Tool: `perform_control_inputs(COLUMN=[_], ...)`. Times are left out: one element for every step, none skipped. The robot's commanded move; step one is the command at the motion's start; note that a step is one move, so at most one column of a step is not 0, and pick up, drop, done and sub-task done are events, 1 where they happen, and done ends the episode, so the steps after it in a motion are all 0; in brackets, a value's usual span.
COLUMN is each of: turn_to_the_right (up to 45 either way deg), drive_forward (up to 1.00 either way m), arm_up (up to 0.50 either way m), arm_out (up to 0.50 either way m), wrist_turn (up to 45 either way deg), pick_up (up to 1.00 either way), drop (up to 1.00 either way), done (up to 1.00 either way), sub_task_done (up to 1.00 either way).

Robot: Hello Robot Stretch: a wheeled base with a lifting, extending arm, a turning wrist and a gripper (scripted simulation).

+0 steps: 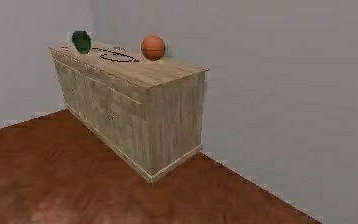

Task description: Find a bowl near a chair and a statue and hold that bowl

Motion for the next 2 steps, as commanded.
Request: perform_control_inputs(turn_to_the_right=[-36.0, -3.0], drive_forward=[0.0, 0.0], arm_up=[0.0, 0.0], arm_out=[0.0, 0.0], wrist_turn=[0.0, 0.0], pick_up=[0.0, 0.0], drop=[0.0, 0.0], done=[0.0, 0.0], sub_task_done=[0.0, 0.0])
